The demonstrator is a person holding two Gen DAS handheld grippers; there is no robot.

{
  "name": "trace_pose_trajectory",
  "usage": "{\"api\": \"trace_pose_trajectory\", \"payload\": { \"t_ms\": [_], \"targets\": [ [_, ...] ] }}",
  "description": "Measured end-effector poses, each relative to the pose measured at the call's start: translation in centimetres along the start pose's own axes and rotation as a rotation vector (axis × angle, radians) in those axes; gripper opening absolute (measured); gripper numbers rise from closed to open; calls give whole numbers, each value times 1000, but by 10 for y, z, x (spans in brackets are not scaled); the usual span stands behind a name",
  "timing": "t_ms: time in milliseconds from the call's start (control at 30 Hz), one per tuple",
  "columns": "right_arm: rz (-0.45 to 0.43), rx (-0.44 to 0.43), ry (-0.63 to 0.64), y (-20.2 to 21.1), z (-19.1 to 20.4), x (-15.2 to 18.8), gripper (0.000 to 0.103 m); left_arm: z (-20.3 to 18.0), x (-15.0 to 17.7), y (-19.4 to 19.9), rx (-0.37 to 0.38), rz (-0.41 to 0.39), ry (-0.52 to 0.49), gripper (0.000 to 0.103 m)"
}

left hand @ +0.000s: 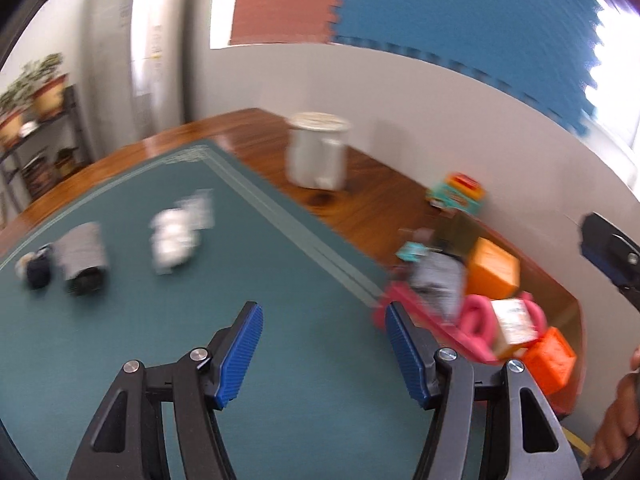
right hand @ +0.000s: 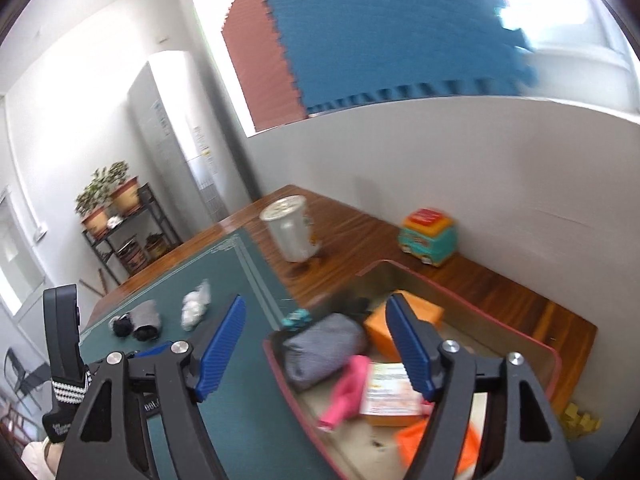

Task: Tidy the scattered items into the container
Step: 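Open the left tool to drop the pink foam knot into the tin, then swing both open tools back over the mat toward the socks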

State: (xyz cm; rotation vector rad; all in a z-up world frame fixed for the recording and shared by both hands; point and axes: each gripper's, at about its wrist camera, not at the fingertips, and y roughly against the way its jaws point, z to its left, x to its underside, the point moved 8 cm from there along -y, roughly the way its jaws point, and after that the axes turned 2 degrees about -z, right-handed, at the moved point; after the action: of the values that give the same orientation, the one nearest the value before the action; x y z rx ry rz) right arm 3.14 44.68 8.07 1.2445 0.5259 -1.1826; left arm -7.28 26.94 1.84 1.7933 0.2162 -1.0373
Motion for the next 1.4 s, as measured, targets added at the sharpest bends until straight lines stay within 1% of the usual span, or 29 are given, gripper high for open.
{"api": "trace_pose_trajectory", "payload": {
  "t_ms": [200, 267, 367, 433, 500, 633, 767, 1033, 1133, 1200, 1300, 1400],
  "targets": [
    [49, -88, 74, -23, 67, 4, 77, 116, 1, 22, -164, -24, 120, 65],
    [70, -114, 99, -32, 88, 7, 77, 150, 4, 28, -209, -25, 150, 65],
    [98, -136, 136, -45, 114, 12, 77, 208, 10, 36, -292, -25, 207, 65],
    [112, -145, 159, -54, 129, 15, 77, 241, 13, 39, -334, -21, 251, 65],
    [124, -153, 179, -62, 143, 18, 78, 279, 17, 40, -384, -15, 306, 65],
    [149, -170, 193, -78, 159, 26, 78, 330, 22, 33, -427, -11, 378, 65],
    [175, -180, 189, -97, 166, 38, 78, 347, 22, 14, -440, -26, 401, 65],
    [180, -168, 172, -132, 164, 66, 78, 371, 22, -25, -469, -56, 431, 65],
    [171, -158, 160, -142, 158, 75, 78, 375, 29, -37, -480, -29, 438, 65],
    [193, -160, 152, -149, 156, 82, 78, 374, 33, -41, -500, 2, 412, 65],
    [216, -157, 144, -154, 151, 87, 78, 369, 31, -42, -538, 49, 339, 65],
    [198, -166, 125, -149, 147, 83, 78, 363, 18, -31, -579, 70, 260, 65]
  ]
}}
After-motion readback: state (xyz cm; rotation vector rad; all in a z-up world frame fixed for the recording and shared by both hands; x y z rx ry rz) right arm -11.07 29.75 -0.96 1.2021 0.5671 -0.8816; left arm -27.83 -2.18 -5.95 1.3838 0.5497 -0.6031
